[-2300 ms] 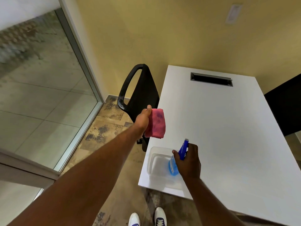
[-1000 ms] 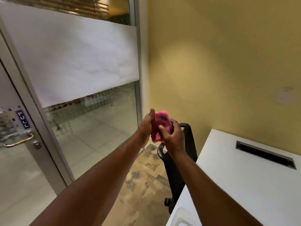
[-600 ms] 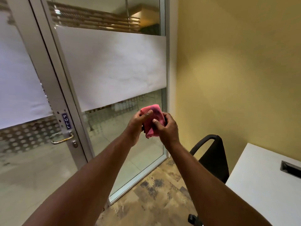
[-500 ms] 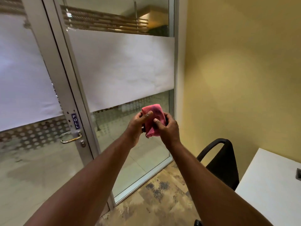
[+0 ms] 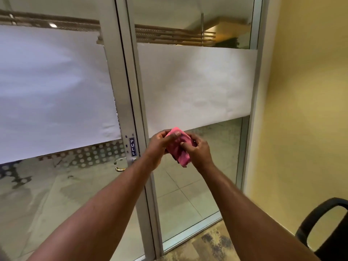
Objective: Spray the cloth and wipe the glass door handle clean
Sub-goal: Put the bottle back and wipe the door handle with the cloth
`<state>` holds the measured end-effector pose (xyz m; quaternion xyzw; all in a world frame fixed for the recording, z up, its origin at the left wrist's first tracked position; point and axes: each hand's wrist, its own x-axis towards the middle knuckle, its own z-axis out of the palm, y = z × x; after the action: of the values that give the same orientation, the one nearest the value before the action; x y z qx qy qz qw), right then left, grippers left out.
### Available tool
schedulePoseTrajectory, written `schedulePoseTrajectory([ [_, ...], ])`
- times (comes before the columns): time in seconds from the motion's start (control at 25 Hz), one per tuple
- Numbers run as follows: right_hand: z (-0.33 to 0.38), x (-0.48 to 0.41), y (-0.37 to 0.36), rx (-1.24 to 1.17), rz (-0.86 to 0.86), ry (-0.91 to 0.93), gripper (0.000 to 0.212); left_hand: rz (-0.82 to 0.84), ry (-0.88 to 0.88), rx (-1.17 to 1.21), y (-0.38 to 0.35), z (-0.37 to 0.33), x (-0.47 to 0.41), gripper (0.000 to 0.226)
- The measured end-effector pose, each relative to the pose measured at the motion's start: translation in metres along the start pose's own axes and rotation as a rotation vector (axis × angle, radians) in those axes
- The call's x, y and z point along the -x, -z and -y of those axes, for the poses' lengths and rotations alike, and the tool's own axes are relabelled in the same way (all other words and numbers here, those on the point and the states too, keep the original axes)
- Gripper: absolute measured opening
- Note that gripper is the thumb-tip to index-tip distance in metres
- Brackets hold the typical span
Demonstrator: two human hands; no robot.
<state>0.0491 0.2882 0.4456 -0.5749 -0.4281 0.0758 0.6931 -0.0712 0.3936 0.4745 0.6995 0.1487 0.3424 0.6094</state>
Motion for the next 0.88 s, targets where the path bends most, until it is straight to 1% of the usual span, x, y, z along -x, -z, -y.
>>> schedulePoseTrajectory([
  [0.08,-0.007,-0.014,-0.026,-0.051,0.001,-0.002,0.051,-0.040,0.009,0.010,0.028,0.002,-0.010,0.029],
  [0.16,-0.015,-0.024,-0.050,-0.142,-0.022,-0.042,0.059,-0.123,0.008,0.034,0.051,0.005,-0.017,0.029],
  [0.32,-0.032,-0.040,-0.100,-0.493,-0.013,-0.216,0.078,-0.370,-0.004,0.220,0.087,0.012,-0.037,0.045],
  [0.4,-0.041,-0.049,-0.125,-0.592,0.041,-0.283,0.078,-0.492,-0.021,0.302,0.098,0.018,-0.047,0.039],
  [0.48,-0.050,-0.059,-0.150,-0.651,0.086,-0.324,0.075,-0.575,-0.022,0.379,0.107,0.026,-0.058,0.033],
  [0.56,-0.060,-0.073,-0.172,-0.706,0.093,-0.357,0.065,-0.626,-0.006,0.427,0.117,0.038,-0.072,0.038],
  [0.6,-0.066,-0.082,-0.181,-0.721,0.089,-0.364,0.057,-0.641,0.005,0.414,0.123,0.044,-0.079,0.040],
  [0.64,-0.072,-0.092,-0.188,-0.734,0.084,-0.360,0.049,-0.648,0.015,0.373,0.129,0.051,-0.085,0.042],
  [0.72,-0.085,-0.115,-0.201,-0.779,0.063,-0.340,0.036,-0.638,0.031,0.181,0.140,0.063,-0.101,0.047],
  [0.8,-0.095,-0.139,-0.210,-0.795,0.022,-0.337,0.033,-0.607,0.036,-0.086,0.152,0.071,-0.115,0.049],
  [0.88,-0.109,-0.162,-0.217,-0.738,-0.027,-0.335,0.031,-0.599,0.043,-0.346,0.166,0.079,-0.129,0.047],
])
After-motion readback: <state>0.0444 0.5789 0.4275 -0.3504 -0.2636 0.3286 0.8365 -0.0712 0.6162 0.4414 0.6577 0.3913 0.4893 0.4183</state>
